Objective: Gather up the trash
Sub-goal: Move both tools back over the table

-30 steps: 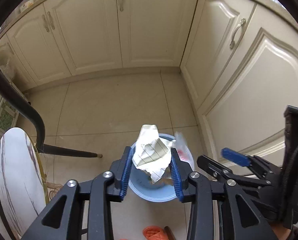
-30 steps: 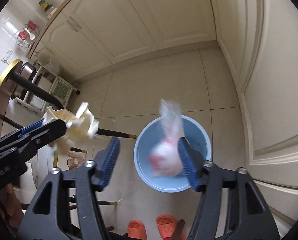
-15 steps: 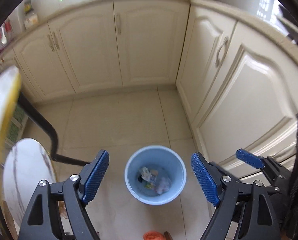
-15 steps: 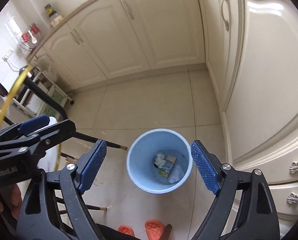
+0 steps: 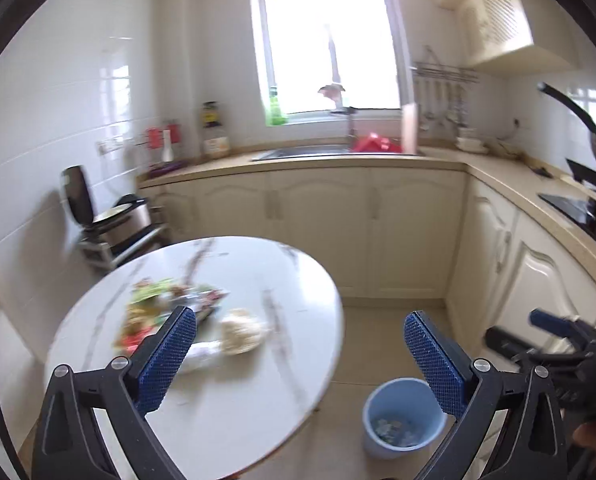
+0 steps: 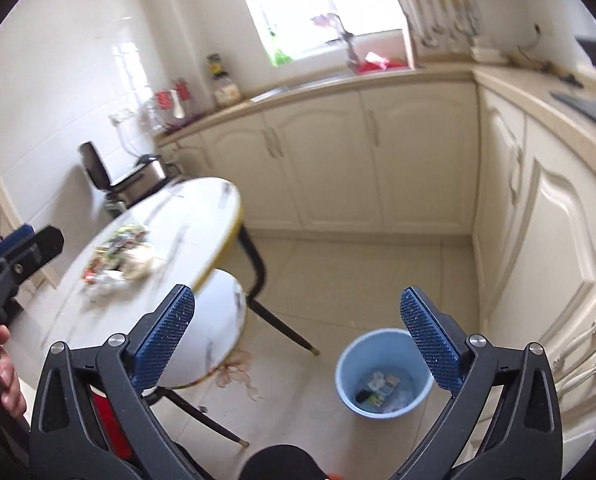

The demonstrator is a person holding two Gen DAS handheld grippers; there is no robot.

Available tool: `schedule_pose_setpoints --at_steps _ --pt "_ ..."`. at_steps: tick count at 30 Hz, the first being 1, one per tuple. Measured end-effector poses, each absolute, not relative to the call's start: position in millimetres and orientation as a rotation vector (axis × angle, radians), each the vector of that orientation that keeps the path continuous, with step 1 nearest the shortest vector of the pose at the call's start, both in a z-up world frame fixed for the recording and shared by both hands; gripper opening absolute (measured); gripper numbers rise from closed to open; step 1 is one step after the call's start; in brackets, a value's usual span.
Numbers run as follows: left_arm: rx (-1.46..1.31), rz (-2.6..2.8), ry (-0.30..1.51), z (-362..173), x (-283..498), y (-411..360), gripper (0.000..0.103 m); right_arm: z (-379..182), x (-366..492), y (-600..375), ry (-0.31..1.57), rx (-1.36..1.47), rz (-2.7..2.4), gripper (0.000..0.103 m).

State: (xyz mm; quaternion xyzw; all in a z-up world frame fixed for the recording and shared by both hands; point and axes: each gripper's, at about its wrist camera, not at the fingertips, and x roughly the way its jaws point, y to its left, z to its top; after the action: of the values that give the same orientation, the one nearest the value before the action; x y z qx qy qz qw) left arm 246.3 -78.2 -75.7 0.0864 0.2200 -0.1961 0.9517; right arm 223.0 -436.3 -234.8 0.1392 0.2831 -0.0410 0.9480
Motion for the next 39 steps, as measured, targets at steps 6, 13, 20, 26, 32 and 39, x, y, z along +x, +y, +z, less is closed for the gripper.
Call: schedule_pose_setpoints --at_steps 6,13,20,26,32,39 --pt "0.094 -0.215 0.424 -64.7 222.1 10.1 0.102 -197.2 232.2 -359.8 0.517 0.178 -0.016 0.103" --pt "0.049 -0.085 0.375 -65.1 176.9 46.3 0.102 -174.1 256.5 -282.9 0.472 0.094 0.065 0.103" --pt "0.028 -0.077 0.442 -95.9 209.1 39.4 0.102 -194.6 303.6 -248.4 0.553 0.051 0.089 0.103" --pt "0.021 -0.080 0.534 -99.8 260.1 40.4 0.102 -234.0 347.3 -251.3 0.680 0.022 0.035 0.103" --pt "0.009 -0.101 0.643 -115.8 331.4 48.6 0.102 -268.9 400.4 -250.0 0.820 0.028 0.023 0.103" --pt "0.009 -0.153 0.743 -141.0 374.7 34.5 0.102 -301.1 457.3 -247.7 0.945 0.127 0.065 0.098"
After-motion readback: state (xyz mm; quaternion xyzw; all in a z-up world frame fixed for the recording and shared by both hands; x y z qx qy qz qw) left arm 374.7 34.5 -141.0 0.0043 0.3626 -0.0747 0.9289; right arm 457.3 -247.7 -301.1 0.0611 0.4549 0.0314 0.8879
